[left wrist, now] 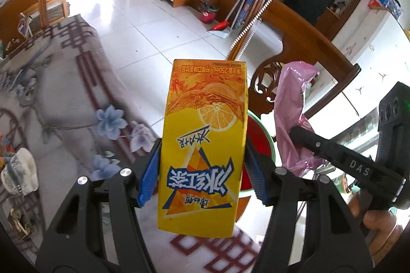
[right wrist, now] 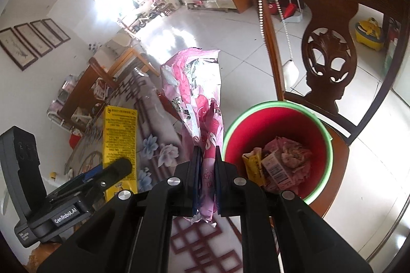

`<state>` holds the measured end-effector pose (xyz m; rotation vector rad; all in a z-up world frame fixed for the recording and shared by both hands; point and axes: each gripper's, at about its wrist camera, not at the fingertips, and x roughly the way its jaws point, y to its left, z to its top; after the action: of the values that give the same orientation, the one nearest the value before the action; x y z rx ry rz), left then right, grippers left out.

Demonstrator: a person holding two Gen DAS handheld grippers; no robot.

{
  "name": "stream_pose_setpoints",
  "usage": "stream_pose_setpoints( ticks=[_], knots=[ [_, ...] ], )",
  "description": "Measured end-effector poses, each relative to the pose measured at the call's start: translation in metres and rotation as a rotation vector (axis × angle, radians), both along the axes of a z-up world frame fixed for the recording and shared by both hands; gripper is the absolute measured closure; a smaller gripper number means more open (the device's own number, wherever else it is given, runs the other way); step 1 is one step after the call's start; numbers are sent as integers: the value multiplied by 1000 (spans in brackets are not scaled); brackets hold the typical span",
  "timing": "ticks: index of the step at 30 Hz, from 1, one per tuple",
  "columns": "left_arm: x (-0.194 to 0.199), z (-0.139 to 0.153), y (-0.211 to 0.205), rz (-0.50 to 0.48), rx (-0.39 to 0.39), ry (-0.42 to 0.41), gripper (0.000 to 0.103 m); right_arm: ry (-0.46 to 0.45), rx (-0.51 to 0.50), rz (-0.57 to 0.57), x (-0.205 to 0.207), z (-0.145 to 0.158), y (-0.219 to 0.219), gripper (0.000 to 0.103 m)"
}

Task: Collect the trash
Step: 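Carry the orange carton and pink wrapper over the red bin with both tools, then open both tools to drop the carton and wrapper into the red bin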

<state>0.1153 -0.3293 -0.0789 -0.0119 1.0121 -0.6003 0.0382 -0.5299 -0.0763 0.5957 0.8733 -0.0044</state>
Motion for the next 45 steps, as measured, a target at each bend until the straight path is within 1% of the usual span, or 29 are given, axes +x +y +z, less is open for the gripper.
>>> stream_pose_setpoints(
  ticks=[5,15,26,28,29,30,31,32,33,34,36,42,45],
  knots=[
    [6,-11,-23,-36,0,33,44,16,12,-29,0,-7,-19,94],
    [16,-31,-68,-101,38,72,44,35,26,-74,-1,-17,-52,94],
    [19,-47,-93,-148,60,103,44,39,26,-106,0,-21,-72,94],
    [20,-51,-97,-164,67,118,43,43,30,-107,2,-23,-74,90],
    [20,-53,-98,-163,75,121,39,49,41,-108,4,-25,-76,89],
    [20,-54,-97,-157,75,122,33,50,54,-108,5,-27,-77,81],
    [20,-53,-95,-148,63,121,22,53,73,-113,6,-30,-78,65],
    [20,-52,-92,-135,48,120,15,51,79,-127,6,-31,-79,55],
    [21,-51,-86,-117,32,120,14,46,77,-141,5,-31,-79,44],
    [22,-51,-83,-107,26,123,12,39,68,-165,3,-31,-79,42],
    [23,-49,-73,-83,18,134,11,46,72,-171,4,-32,-79,42],
    [18,-36,-25,29,-32,130,10,77,74,-138,5,-34,-62,39],
    [13,-32,3,86,-31,117,9,81,74,-112,7,-34,-46,37]
  ],
)
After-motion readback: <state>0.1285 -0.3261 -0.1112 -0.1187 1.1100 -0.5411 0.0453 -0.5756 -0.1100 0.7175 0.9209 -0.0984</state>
